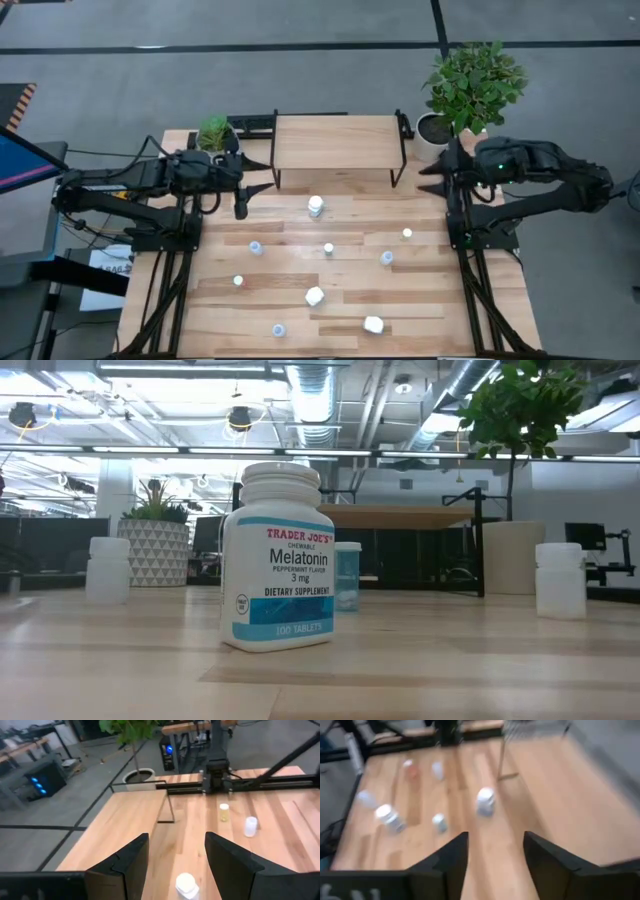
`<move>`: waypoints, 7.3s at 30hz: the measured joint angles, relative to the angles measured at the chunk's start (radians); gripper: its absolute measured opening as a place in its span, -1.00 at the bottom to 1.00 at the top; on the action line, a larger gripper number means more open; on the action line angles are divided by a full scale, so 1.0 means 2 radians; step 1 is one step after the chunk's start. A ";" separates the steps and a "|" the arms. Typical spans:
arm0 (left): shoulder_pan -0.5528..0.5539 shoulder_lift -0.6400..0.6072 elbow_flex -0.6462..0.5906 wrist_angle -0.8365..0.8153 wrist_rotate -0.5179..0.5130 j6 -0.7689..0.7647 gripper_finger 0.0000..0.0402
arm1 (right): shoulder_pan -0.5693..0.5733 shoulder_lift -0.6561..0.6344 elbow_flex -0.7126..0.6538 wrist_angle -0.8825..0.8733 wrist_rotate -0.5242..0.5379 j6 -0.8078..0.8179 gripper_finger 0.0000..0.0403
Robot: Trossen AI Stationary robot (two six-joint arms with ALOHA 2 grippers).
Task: Pick and place medicine bottles onto shelf by color
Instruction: Put the top right small white pill bottle on the shelf, then put the top white pill bottle on the shelf
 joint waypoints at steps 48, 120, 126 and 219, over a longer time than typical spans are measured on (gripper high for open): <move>0.000 0.055 0.000 -0.113 0.054 -0.068 -0.08 | 0.180 0.319 -0.145 0.107 -0.060 0.021 0.12; 0.000 0.056 0.000 -0.115 0.054 -0.066 -0.08 | -0.049 0.374 0.286 -0.074 0.025 -0.323 -0.34; 0.000 0.056 0.000 -0.115 0.054 -0.066 -0.08 | -0.151 0.377 0.288 0.017 0.050 -0.332 -0.32; 0.000 0.056 0.000 -0.115 0.054 -0.076 -0.08 | -0.226 0.491 0.481 -0.263 -0.091 -0.222 0.05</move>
